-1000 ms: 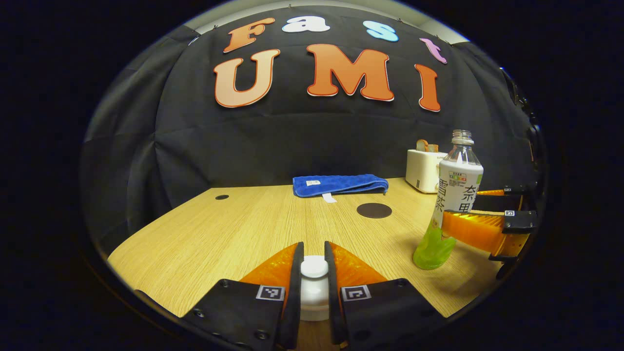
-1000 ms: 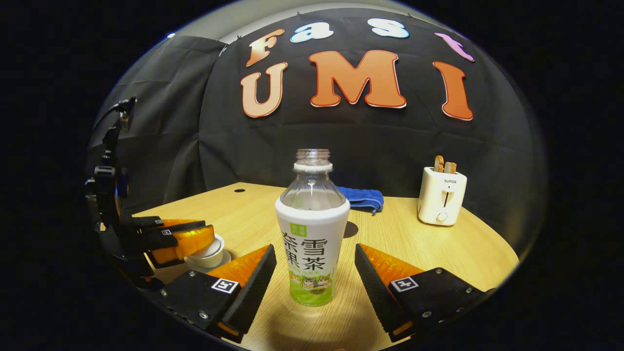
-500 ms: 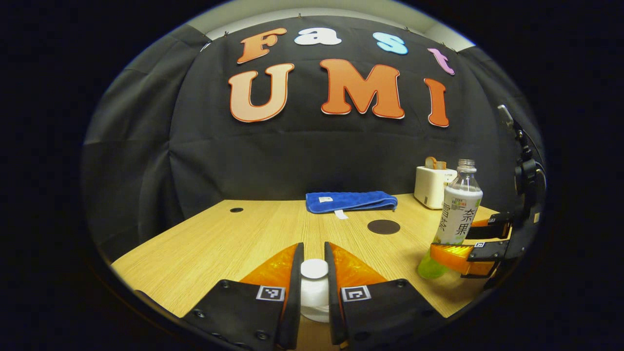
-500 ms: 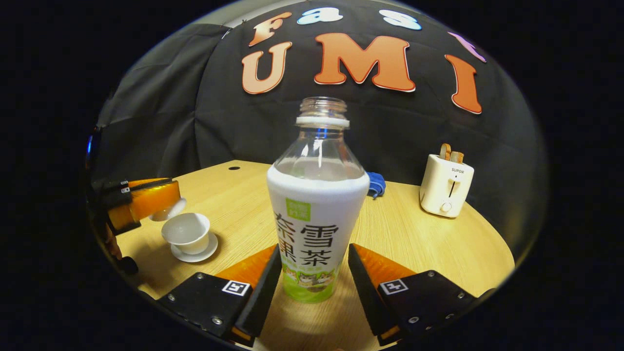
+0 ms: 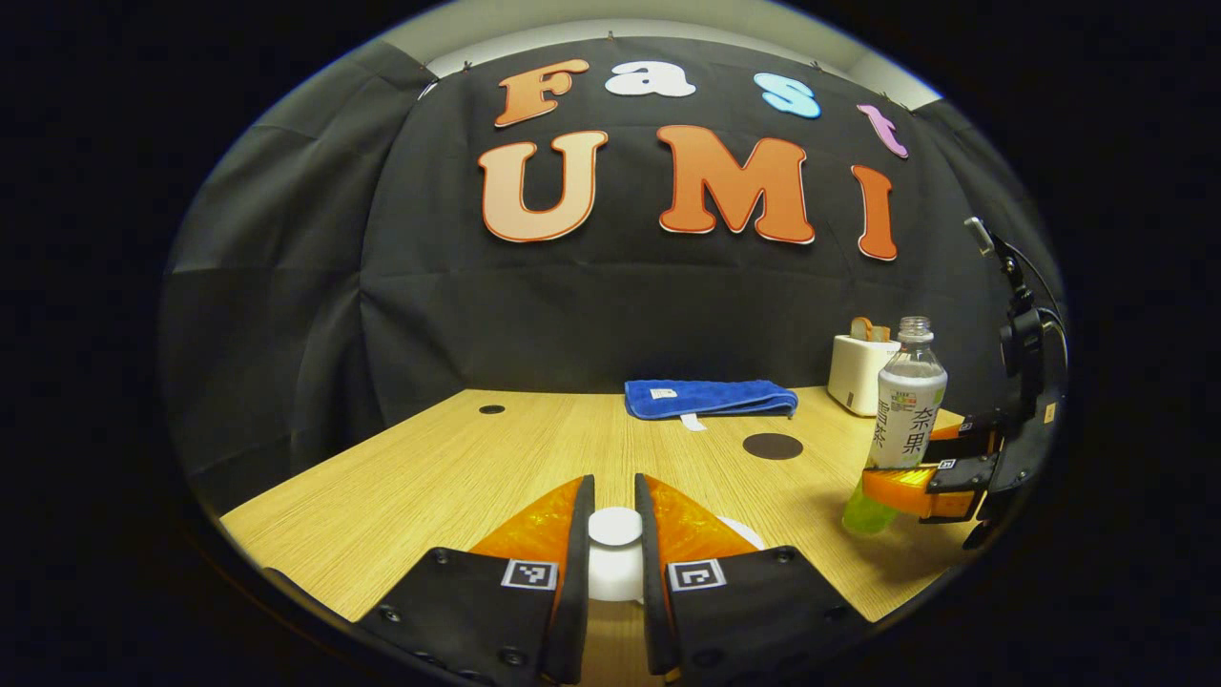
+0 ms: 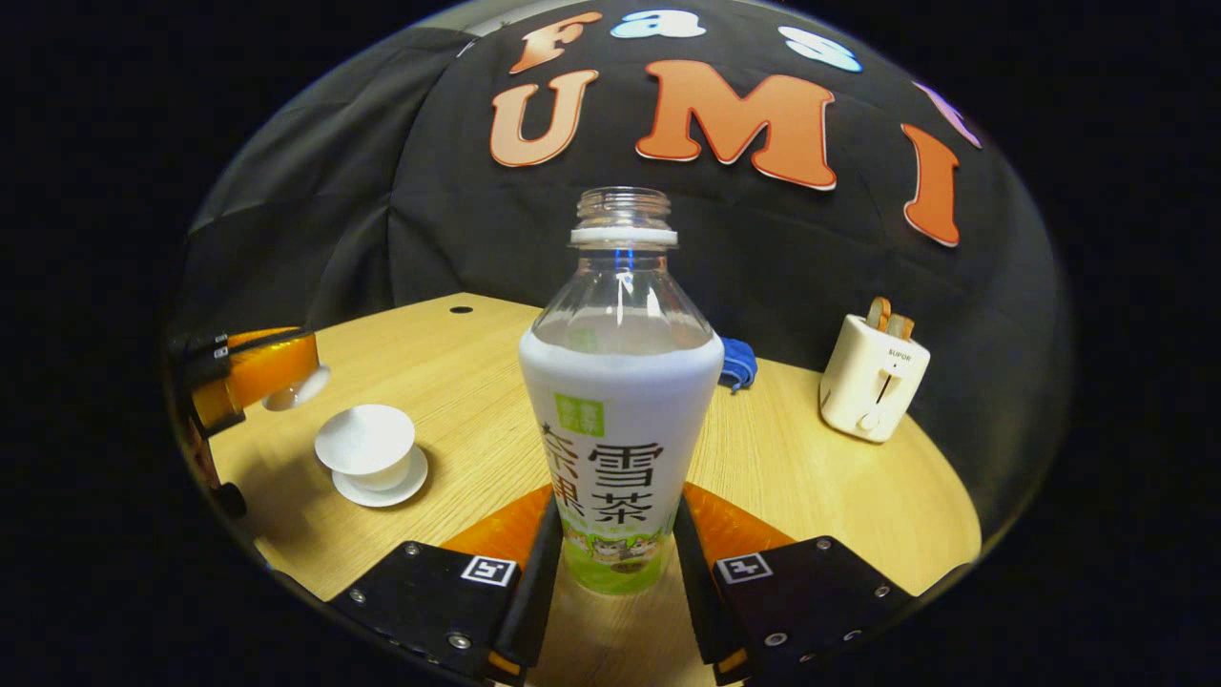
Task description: Open the teacup lid with one hand, grasp the water bottle and pour water into the teacup with the other hand; after pouring, place the water bottle on the coaster and then close the teacup lid.
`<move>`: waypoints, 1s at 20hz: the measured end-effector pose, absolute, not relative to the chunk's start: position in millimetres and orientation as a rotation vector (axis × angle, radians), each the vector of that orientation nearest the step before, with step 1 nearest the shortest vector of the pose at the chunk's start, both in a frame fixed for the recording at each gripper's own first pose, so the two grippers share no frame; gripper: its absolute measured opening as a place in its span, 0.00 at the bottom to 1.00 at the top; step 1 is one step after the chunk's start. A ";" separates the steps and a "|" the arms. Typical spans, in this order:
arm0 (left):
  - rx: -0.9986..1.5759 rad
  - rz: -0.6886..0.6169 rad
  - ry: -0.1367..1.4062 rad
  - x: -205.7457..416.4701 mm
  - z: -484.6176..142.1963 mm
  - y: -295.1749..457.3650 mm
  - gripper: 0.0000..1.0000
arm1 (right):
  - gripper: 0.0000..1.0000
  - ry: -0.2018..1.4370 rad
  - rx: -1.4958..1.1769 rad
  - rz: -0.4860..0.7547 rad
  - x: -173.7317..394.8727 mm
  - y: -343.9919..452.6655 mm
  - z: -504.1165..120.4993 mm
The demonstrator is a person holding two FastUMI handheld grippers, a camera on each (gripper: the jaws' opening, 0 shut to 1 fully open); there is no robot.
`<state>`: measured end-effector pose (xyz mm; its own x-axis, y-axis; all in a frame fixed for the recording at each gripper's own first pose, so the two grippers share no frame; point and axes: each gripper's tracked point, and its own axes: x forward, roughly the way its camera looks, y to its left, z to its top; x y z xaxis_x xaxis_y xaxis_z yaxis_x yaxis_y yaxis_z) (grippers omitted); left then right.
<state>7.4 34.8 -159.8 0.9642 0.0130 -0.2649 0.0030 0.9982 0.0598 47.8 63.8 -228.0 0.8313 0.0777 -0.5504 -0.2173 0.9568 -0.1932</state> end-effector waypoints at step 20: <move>0.053 0.066 0.256 -18.8 -148.2 96.1 0.28 | 0.61 0.446 -1.117 0.257 64.5 97.3 -200.9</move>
<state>-18.8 96.1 -148.2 0.9652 0.0716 -0.2514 -0.0582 0.9965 0.0603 64.5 97.3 -200.9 0.8834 -0.0220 -0.4682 -0.4163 0.4219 -0.8054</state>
